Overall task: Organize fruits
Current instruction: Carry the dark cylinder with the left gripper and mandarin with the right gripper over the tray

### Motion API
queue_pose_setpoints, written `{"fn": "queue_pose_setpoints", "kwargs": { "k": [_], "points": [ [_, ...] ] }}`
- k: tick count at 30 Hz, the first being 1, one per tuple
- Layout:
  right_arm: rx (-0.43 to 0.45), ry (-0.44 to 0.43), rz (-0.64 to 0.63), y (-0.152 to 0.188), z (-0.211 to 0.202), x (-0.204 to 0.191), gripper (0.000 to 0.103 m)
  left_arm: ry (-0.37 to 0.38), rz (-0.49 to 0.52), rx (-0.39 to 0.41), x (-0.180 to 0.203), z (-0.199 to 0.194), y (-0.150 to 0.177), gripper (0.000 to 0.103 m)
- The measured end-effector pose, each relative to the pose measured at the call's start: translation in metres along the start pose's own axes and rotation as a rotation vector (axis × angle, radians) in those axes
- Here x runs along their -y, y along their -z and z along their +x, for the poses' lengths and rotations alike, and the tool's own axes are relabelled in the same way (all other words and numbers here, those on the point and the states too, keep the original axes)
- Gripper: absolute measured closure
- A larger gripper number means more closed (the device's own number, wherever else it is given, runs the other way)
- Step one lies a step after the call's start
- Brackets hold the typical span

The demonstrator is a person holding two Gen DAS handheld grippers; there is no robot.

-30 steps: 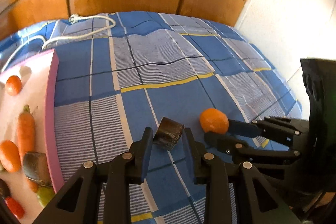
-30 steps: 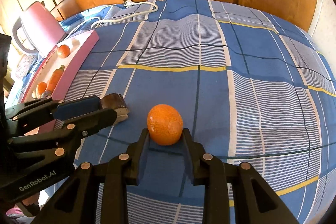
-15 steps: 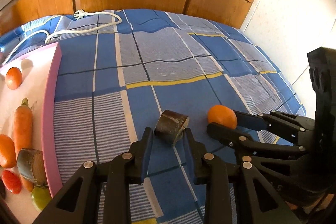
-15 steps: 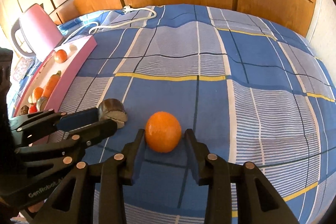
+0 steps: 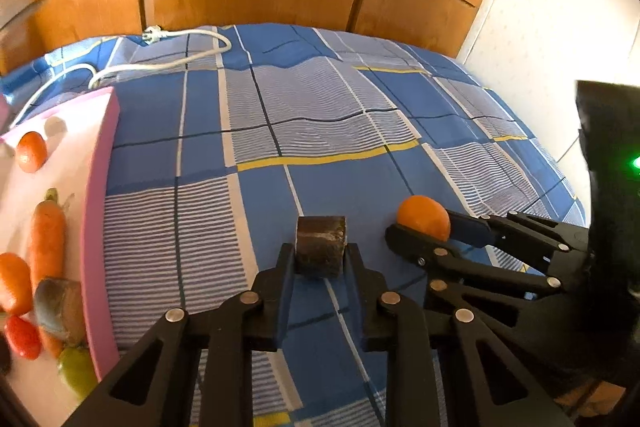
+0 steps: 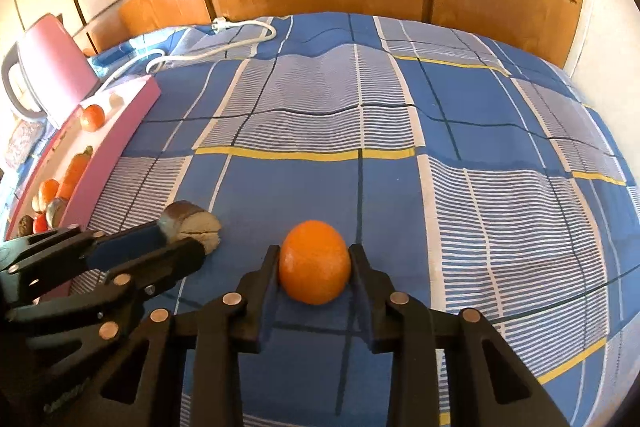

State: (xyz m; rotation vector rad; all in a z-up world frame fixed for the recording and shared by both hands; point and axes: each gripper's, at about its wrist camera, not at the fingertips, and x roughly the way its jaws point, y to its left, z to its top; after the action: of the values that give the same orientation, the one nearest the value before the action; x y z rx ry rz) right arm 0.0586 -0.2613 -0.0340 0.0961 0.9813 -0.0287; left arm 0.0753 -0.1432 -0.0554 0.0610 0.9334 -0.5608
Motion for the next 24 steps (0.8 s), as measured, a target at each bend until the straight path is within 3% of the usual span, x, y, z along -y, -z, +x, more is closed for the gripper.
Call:
{"fn": "queue_pose_setpoints", "kwargs": {
  "k": [10, 24],
  "points": [
    [0.007, 0.023, -0.013, 0.004, -0.004, -0.003, 0.071, -0.018, 0.004, 0.057, 0.004, -0.027, 0.004, 0.079],
    [-0.002, -0.017, -0.037, 0.017, -0.014, -0.017, 0.071, -0.076, -0.081, 0.143, -0.021, -0.077, 0.009, 0.079]
  ]
}}
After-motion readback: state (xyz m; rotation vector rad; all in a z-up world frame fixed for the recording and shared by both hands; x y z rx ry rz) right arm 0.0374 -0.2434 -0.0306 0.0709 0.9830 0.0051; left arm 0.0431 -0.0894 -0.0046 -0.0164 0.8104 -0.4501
